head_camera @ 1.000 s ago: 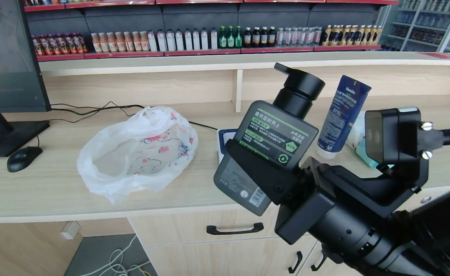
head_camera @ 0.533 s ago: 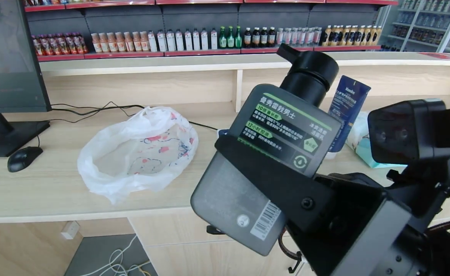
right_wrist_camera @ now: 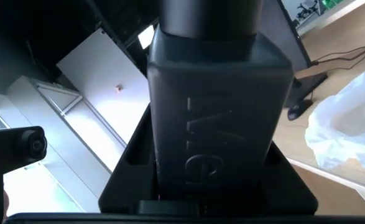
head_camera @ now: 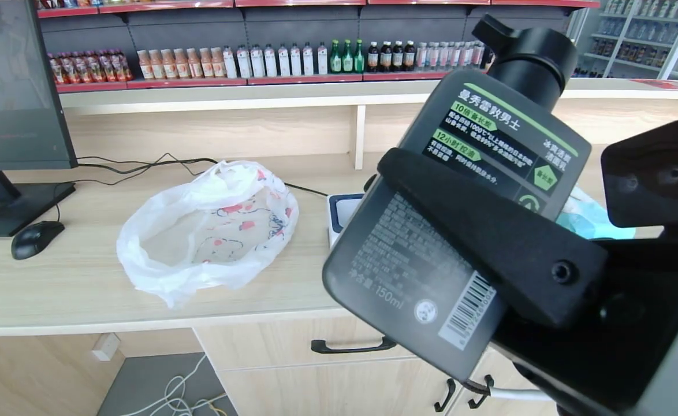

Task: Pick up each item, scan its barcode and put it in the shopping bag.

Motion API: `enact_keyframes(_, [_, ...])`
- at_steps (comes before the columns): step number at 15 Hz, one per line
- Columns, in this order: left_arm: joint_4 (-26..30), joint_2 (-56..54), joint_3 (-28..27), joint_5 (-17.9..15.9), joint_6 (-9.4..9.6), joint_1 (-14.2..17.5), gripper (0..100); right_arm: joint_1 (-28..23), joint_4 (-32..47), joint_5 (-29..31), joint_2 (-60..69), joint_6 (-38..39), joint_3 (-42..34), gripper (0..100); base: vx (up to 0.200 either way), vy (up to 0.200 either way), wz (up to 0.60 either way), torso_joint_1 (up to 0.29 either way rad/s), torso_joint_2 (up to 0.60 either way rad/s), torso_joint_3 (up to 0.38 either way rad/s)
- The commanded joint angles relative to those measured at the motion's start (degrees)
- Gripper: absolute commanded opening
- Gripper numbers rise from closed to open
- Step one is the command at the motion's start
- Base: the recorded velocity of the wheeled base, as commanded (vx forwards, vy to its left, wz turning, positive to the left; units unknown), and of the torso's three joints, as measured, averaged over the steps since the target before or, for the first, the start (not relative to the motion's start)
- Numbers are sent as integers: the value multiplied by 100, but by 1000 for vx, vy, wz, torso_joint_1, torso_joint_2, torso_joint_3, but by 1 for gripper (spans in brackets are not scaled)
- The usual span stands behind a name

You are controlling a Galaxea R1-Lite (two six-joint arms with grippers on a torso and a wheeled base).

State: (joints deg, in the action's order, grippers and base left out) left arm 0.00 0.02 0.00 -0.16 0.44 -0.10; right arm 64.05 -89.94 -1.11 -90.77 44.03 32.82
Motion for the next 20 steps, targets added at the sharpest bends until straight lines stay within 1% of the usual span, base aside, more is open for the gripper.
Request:
enact_keyframes(1, [0, -2, 0, -2, 0, 1, 100, 11, -6, -3, 24, 35, 5, 0, 0, 0, 0, 0, 0, 0])
enact_keyframes(8, [0, -2, 0, -2, 0, 1, 100, 11, -6, -3, -90, 88, 41, 0, 0, 0, 0, 0, 0, 0])
enact_keyframes(12, [0, -2, 0, -2, 0, 1, 100, 11, -6, -3, -116, -220, 58, 0, 0, 0, 0, 0, 0, 0])
enact_keyframes(13, [0, -2, 0, -2, 0, 1, 100, 2, -6, -3, -116, -501, 49, 0, 0, 0, 0, 0, 0, 0])
enact_keyframes(14, [0, -2, 0, -2, 0, 1, 100, 11, -6, -3, -116, -518, 49, 0, 0, 0, 0, 0, 0, 0])
enact_keyframes(15, [0, -2, 0, -2, 0, 1, 100, 11, -6, -3, -116, -1072, 49, 0, 0, 0, 0, 0, 0, 0])
enact_keyframes(20, [0, -2, 0, -2, 0, 1, 100, -24, -6, 5, -274, -2698, -65, 0, 0, 0, 0, 0, 0, 0])
